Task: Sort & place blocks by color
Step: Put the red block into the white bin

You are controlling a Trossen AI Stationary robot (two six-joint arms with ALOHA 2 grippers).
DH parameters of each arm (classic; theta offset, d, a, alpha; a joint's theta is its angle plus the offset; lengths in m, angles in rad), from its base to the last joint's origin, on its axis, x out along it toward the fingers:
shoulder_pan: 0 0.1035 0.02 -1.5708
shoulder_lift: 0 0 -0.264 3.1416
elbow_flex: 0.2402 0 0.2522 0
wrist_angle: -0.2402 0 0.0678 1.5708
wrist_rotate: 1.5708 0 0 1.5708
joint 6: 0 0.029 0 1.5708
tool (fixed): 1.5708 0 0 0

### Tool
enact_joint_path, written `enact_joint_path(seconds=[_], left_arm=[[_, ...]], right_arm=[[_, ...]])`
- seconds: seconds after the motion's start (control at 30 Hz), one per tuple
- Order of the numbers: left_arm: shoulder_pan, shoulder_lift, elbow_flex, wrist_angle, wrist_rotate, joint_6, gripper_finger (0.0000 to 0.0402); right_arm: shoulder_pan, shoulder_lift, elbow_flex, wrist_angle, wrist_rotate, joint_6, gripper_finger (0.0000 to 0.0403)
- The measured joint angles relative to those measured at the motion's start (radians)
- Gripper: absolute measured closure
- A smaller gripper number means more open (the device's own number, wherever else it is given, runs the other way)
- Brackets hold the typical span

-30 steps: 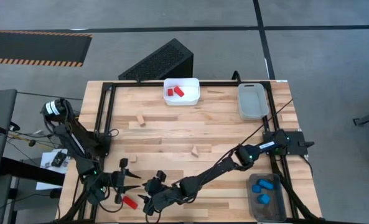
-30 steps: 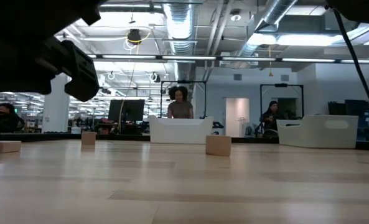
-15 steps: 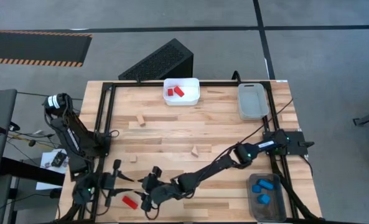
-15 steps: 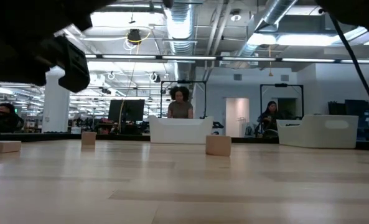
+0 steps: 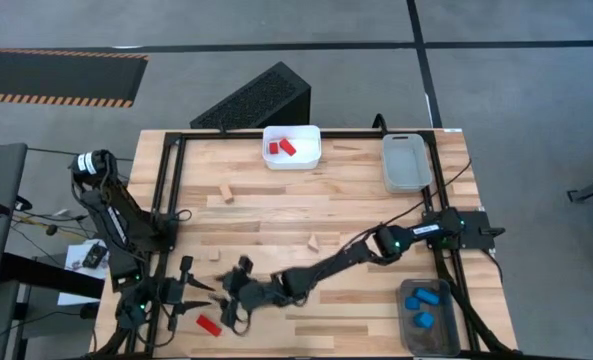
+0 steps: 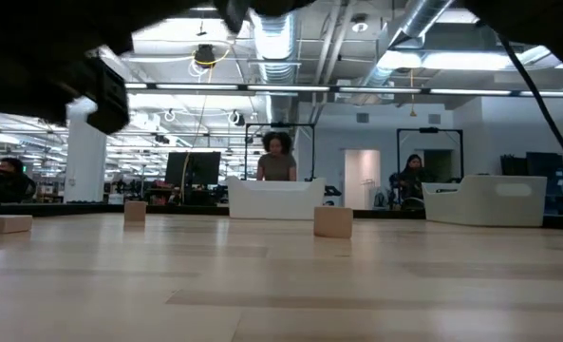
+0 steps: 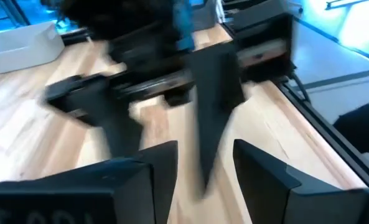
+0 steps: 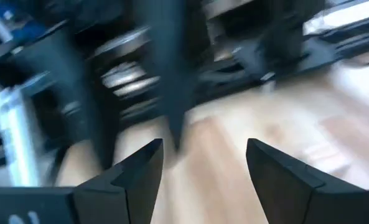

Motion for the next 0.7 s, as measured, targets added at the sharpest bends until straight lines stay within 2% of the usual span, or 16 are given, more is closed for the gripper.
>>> enact_joint_path(seconds=[0.2, 0.37, 0.57, 0.7], left_arm=[[-0.039, 0.000, 0.001, -0.032, 0.043, 0.000, 0.0255], [-0.048, 0.000, -0.001, -0.036, 0.066, -0.020, 0.0255], [-0.047, 0.024, 0.000, -0.011, 0.311, -0.053, 0.0255], [-0.048, 0.076, 0.000, 0.007, 0.401, -0.063, 0.0255]], right_arm=[[0.024, 0.000, 0.000, 0.034, 0.027, -0.062, 0.0150], [-0.008, 0.000, 0.000, 0.013, -0.062, 0.001, 0.0150], [0.064, 0.000, 0.000, -0.135, -0.098, -0.089, 0.0150], [0.066, 0.000, -0.001, -0.181, -0.084, -0.094, 0.0150]])
